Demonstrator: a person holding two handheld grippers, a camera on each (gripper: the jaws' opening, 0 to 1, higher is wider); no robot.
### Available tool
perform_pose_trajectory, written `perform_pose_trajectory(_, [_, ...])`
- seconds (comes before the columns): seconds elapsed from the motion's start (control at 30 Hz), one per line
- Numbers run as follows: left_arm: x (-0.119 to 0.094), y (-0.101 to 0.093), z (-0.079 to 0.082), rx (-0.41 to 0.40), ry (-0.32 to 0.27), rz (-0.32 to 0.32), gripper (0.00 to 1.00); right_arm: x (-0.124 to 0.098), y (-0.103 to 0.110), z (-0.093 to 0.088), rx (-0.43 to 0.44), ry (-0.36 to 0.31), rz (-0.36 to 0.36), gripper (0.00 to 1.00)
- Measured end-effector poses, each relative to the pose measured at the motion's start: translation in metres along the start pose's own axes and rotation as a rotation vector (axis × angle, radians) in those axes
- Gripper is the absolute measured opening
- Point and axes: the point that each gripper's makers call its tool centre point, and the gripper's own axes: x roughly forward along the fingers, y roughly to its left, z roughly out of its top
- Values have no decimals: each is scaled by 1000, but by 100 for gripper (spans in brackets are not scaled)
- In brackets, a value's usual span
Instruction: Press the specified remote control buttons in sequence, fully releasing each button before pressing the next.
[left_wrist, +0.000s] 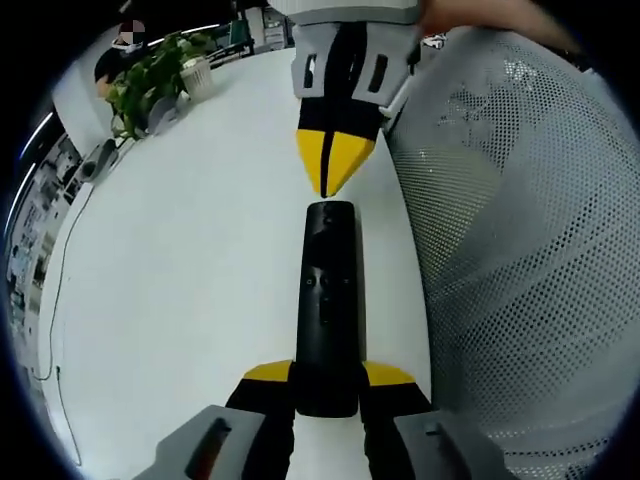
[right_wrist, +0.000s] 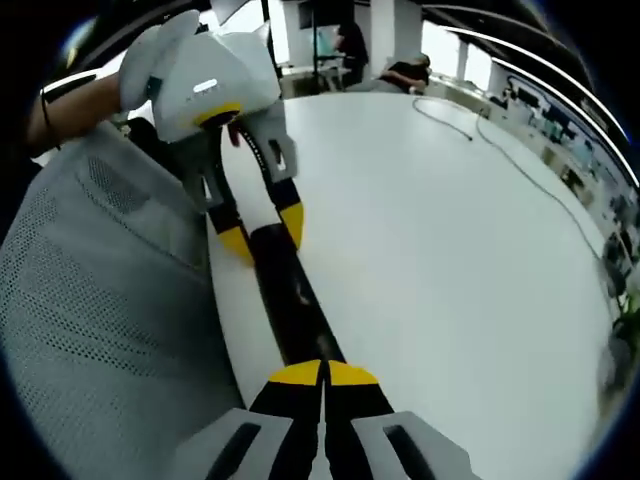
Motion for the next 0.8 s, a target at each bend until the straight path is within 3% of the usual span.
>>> perform_pose_trajectory(0.5, [0, -1, 0, -14, -21, 1, 24, 6, 2, -5, -117, 93, 6, 0])
perform_pose_trajectory(0.8, [-1, -1, -1, -9, -62, -5, 25, 8, 0, -5, -76, 189, 70, 0])
